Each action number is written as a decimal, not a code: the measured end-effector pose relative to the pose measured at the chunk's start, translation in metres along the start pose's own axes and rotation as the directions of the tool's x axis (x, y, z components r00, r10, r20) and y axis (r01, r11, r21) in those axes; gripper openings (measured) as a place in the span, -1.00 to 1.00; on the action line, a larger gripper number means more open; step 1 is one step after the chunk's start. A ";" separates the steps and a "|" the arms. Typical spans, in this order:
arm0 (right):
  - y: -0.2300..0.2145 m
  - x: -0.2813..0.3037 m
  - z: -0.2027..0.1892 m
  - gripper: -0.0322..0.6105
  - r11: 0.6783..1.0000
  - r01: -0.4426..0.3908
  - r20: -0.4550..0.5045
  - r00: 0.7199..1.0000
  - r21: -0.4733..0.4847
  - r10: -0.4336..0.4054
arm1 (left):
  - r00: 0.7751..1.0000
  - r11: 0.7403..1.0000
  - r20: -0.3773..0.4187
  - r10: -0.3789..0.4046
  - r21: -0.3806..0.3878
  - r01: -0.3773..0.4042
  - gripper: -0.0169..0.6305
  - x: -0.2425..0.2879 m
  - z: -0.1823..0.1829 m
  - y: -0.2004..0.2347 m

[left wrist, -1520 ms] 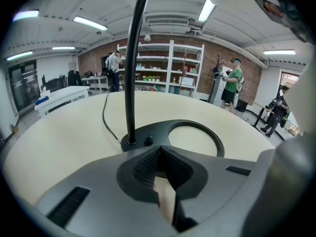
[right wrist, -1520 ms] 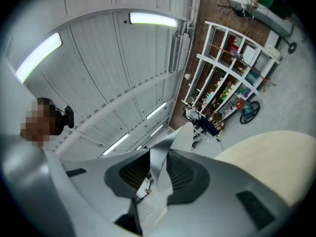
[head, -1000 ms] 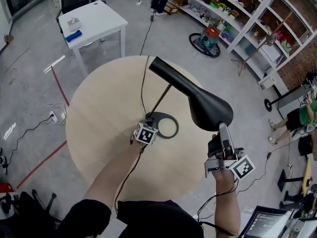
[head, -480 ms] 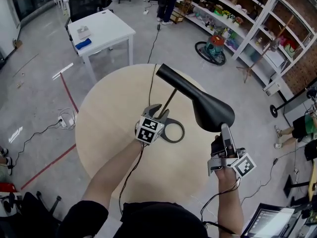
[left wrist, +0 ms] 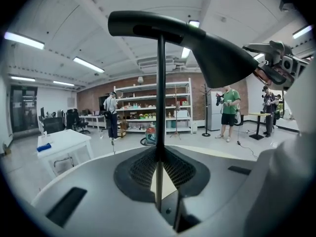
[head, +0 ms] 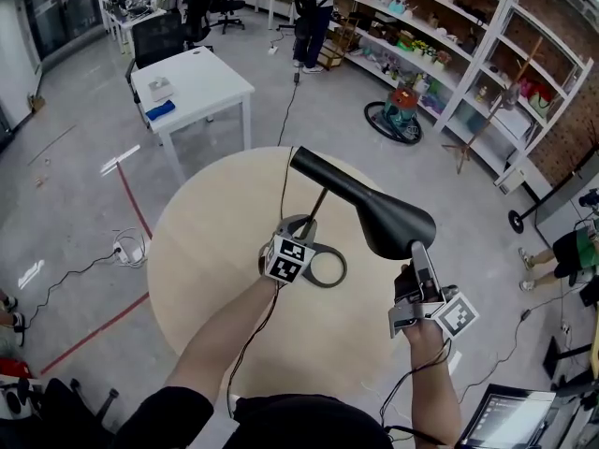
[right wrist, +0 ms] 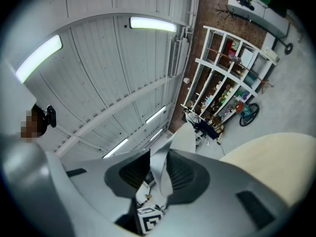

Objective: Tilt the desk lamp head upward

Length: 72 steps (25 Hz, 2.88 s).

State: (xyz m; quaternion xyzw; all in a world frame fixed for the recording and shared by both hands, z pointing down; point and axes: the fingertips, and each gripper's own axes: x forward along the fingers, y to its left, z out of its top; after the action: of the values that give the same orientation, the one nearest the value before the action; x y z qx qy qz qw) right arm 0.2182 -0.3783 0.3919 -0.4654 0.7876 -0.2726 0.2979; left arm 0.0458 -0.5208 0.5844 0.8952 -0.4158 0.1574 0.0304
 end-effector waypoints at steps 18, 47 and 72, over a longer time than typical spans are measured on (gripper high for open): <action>0.025 0.017 0.029 -0.64 0.994 0.046 -0.015 0.999 -0.103 -0.047 | 0.995 1.000 -0.096 -0.005 -0.024 0.002 -0.80 0.007 -0.026 0.003; 0.054 0.033 0.046 -0.69 0.953 0.090 -0.110 0.986 -0.288 -0.127 | 0.966 0.999 0.257 0.018 -0.039 -0.008 -0.73 -0.044 0.123 -0.001; 0.084 0.058 0.054 -0.69 0.928 0.048 -0.173 0.978 -0.370 -0.120 | 0.963 0.994 0.247 0.109 -0.030 -0.105 -0.81 -0.038 0.119 0.008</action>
State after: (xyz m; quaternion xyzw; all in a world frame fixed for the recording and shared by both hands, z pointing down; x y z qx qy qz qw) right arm 0.1872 -0.4036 0.2837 -0.5173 0.8288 -0.1782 0.1169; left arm 0.0473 -0.5204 0.4595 0.8837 -0.4655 0.0423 -0.0229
